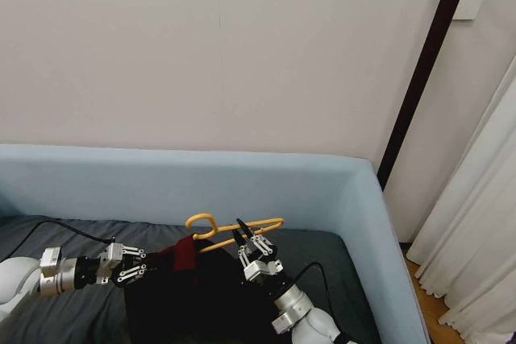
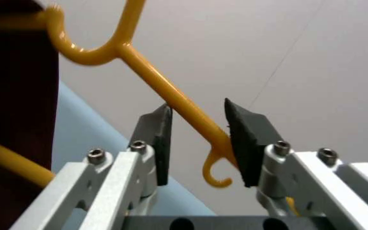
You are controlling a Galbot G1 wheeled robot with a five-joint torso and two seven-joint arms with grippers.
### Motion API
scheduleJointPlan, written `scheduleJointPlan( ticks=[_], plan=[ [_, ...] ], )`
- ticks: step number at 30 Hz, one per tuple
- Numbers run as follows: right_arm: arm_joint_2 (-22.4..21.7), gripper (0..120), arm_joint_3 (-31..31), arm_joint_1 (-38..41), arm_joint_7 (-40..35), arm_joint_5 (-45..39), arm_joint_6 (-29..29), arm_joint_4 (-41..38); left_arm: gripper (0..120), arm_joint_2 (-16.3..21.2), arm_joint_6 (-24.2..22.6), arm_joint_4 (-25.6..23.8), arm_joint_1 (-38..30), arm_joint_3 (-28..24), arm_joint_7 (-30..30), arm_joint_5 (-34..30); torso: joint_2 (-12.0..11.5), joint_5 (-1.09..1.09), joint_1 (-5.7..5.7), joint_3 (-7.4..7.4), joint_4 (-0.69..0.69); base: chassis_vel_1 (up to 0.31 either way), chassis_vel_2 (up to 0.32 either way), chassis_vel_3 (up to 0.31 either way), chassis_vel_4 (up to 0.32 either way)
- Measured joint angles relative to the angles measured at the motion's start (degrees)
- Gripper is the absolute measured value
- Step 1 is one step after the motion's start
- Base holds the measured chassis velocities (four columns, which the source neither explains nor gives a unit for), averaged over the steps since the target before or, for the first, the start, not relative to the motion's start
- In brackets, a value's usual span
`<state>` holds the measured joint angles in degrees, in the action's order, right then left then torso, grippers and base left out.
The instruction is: Pick up the clothes from the sofa and hang them on the clothes hanger.
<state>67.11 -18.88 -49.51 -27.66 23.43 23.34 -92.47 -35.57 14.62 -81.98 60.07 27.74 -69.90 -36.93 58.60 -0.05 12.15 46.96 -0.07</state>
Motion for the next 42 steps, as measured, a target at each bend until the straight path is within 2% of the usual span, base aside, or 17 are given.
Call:
scheduleJointPlan(
  ticks=[4,6,7,9,11,13,14,17,18,19,22,24,25,28,32,38,42],
  plan=[
    [0.1,53,0.4,-1.1,2.7,-5.4,4.6,-0.2,7,-0.1,-0.1,1.3,-0.8,0.2,0.2,-0.1,0.0,0.00,0.00,0.00,0.00,0.000,0.000,0.000,0.000],
    [0.1,53,0.4,-1.1,2.7,-5.4,4.6,-0.2,7,-0.1,-0.1,1.3,-0.8,0.2,0.2,-0.1,0.0,0.00,0.00,0.00,0.00,0.000,0.000,0.000,0.000],
    [-0.2,65,1.2,-2.3,7.6,-10.3,9.0,0.9,7,-0.1,0.0,2.4,-1.5,0.3,0.4,-0.2,0.0,0.01,0.00,0.00,0.00,0.000,0.000,0.000,0.000],
    [-0.6,70,1.6,-2.9,10.3,-11.8,10.1,1.8,7,-0.1,0.0,3.0,-1.9,0.3,0.5,-0.2,0.0,0.01,0.00,0.00,0.00,0.000,0.000,0.000,0.000],
    [-1.7,79,1.7,-3.7,13.8,-13.8,8.7,4.1,7,-0.1,0.1,3.9,-2.8,0.0,0.5,-0.2,0.0,0.01,0.00,0.00,-0.01,0.000,0.000,0.000,0.000],
    [-2.4,88,0.9,-4.0,15.0,-16.9,4.0,5.8,7,-0.2,0.2,4.2,-3.2,-0.2,0.6,-0.2,0.0,0.01,0.00,0.00,-0.01,0.000,0.000,0.000,0.000],
    [-2.4,88,0.9,-4.0,15.0,-16.9,4.0,5.8,7,-0.2,0.2,4.2,-3.2,-0.2,0.6,-0.2,0.0,0.01,0.00,0.00,-0.01,0.000,0.000,0.000,0.000],
    [-2.8,98,-1.4,-4.0,15.9,-27.6,-2.1,7.1,7,-0.2,0.3,4.3,-3.7,-0.4,0.6,-0.2,0.0,0.00,0.00,0.00,-0.01,0.000,0.000,0.000,0.000],
    [-2.8,100,-2.6,-3.8,17.1,-35.2,-3.9,7.4,7,-0.2,0.3,4.4,-3.9,-0.5,0.6,-0.2,0.0,0.00,0.00,0.00,-0.01,0.000,0.000,0.000,0.000],
    [-2.8,100,-2.6,-3.8,17.1,-35.2,-3.9,7.4,7,-0.2,0.3,4.4,-3.9,-0.5,0.6,-0.2,0.0,0.00,0.00,0.00,-0.01,0.000,0.000,0.000,0.000],
    [-1.9,100,-3.9,-3.7,21.0,-49.8,-4.4,9.1,7,-0.2,0.3,4.4,-4.2,-0.5,0.6,-0.2,0.0,0.00,0.00,0.00,0.00,0.000,0.000,0.000,0.000],
    [-0.9,100,-4.1,-3.5,25.7,-58.0,-2.4,11.8,7,-0.2,0.6,4.1,-4.2,-0.5,0.7,-0.2,0.0,0.00,0.00,0.00,0.00,0.000,0.000,0.000,0.000],
    [-0.9,100,-4.1,-3.5,25.7,-58.0,-2.4,11.8,7,-0.2,0.6,4.1,-4.2,-0.5,0.7,-0.2,0.0,0.00,0.00,0.00,0.00,0.000,0.000,0.000,0.000],
    [0.3,100,-3.8,-3.5,32.4,-64.2,-0.3,15.5,7,0.0,1.0,3.4,-3.6,-0.2,0.8,-0.3,0.0,0.00,0.00,0.00,-0.01,0.000,0.000,0.000,0.000],
    [1.3,98,-3.2,-3.3,35.9,-65.9,-0.9,17.7,7,0.2,1.1,2.9,-3.2,0.1,0.9,-0.4,0.0,0.00,0.00,0.00,0.00,0.000,0.000,0.000,0.000],
    [2.3,98,-2.6,-3.4,37.4,-67.8,-6.9,19.1,7,0.4,1.3,1.7,-2.7,0.4,1.3,-0.4,0.0,-0.01,0.00,0.00,-0.01,0.000,0.000,0.000,0.000],
    [3.2,98,-2.5,-3.1,39.2,-69.0,-8.0,20.3,7,0.3,1.3,1.0,-2.4,0.5,1.4,-0.4,0.0,0.00,0.00,0.00,-0.01,0.000,0.000,0.000,0.000]
  ],
)
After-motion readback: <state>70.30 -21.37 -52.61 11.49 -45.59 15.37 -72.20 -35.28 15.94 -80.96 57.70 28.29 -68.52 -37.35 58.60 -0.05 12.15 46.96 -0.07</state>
